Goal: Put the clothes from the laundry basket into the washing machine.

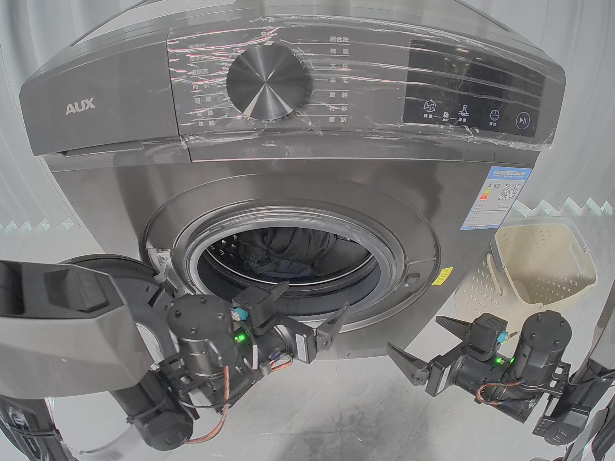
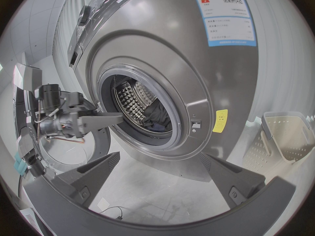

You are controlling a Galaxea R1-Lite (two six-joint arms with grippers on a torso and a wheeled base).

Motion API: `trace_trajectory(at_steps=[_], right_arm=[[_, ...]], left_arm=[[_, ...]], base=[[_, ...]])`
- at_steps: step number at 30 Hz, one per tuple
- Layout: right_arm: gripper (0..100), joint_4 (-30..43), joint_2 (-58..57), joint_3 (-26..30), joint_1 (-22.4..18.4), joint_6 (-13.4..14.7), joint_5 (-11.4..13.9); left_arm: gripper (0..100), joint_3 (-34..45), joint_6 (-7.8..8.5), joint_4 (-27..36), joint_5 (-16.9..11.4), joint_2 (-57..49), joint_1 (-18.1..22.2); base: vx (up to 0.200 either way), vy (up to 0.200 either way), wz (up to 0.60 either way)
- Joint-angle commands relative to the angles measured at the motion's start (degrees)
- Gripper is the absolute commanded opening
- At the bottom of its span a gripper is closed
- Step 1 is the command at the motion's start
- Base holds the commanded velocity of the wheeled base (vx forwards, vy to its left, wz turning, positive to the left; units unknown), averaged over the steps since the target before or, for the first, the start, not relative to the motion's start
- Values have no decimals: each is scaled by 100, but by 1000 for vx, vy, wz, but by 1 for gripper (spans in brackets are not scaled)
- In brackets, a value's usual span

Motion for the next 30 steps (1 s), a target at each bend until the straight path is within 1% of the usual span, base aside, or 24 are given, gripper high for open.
trace_trajectory(at_steps=[1, 3, 4, 5, 7, 9, 11, 12, 13, 14, 15, 17, 19, 20, 21, 22, 26, 27, 28, 29, 30], right_arm=[[100, -1, -563, 465, -66, -5, -8], [100, -1, -677, 597, -83, -5, -8], [100, 8, -792, 650, -101, -5, -25], [100, 8, -906, 650, -101, -5, -69], [100, 16, -1047, 650, -101, 4, -157], [100, 16, -1134, 650, -101, 4, -184], [100, 25, -1416, 650, -110, -40, -219], [100, 25, -1416, 650, -110, -40, -219], [100, 69, -1565, 650, -110, -49, -272], [100, 87, -1618, 650, -136, -49, -359], [100, 95, -1671, 650, -224, -58, -526], [100, 104, -1750, 650, -338, -67, -685], [100, 192, -1882, 650, -373, -67, -693], [100, 192, -1882, 650, -373, -67, -693], [100, 298, -1996, 650, -391, -67, -720], [100, 333, -2040, 650, -391, -67, -729], [100, 447, -2198, 650, -391, -93, -746], [100, 623, -2330, 650, -391, -111, -746], [100, 623, -2330, 650, -391, -111, -746], [100, 913, -2506, 650, -382, -155, -737], [100, 939, -2514, 650, -382, -163, -737]], left_arm=[[100, 956, -254, -21, 80, -1205, -453], [100, 1167, -237, -12, 273, -1486, -514], [100, 1307, -245, -21, 405, -1644, -585], [100, 1448, -281, -21, 458, -1802, -690], [100, 1589, -281, -21, 511, -1996, -716], [100, 1641, -254, -21, 511, -2075, -716], [100, 1887, -184, -21, 660, -2347, -725], [100, 1887, -184, -21, 660, -2347, -725], [100, 2046, -96, -21, 871, -2470, -734], [100, 2116, -87, -21, 959, -2514, -725], [100, 2204, -78, -21, 1020, -2567, -716], [100, 2371, -70, -21, 1056, -2716, -716], [100, 2494, -52, -21, 1056, -2910, -716], [100, 2494, -52, -21, 1056, -2910, -716], [100, 2608, 36, -21, 1064, -3077, -716], [100, 2661, 80, -21, 1064, -3191, -699], [100, 2845, 106, -3, 1064, -3428, -611], [100, 2881, 115, 67, 1073, -3534, -532], [100, 2881, 115, 67, 1073, -3534, -532], [100, 2881, 115, 85, 1073, -3657, -497], [100, 2881, 115, 85, 1073, -3674, -497]], base=[[0, 0, 0], [0, 0, 0], [0, 0, 0], [0, 0, 0], [0, 0, 0], [0, 0, 0], [0, 0, 0], [0, 0, 0], [0, 0, 0], [0, 0, 0], [0, 0, 0], [0, 0, 0], [0, 0, 0], [-200, 0, 0], [-200, 0, 0], [-200, 0, 0], [-200, 0, 0], [-200, 0, 0], [-200, 0, 0], [-200, 0, 0], [-200, 0, 0]])
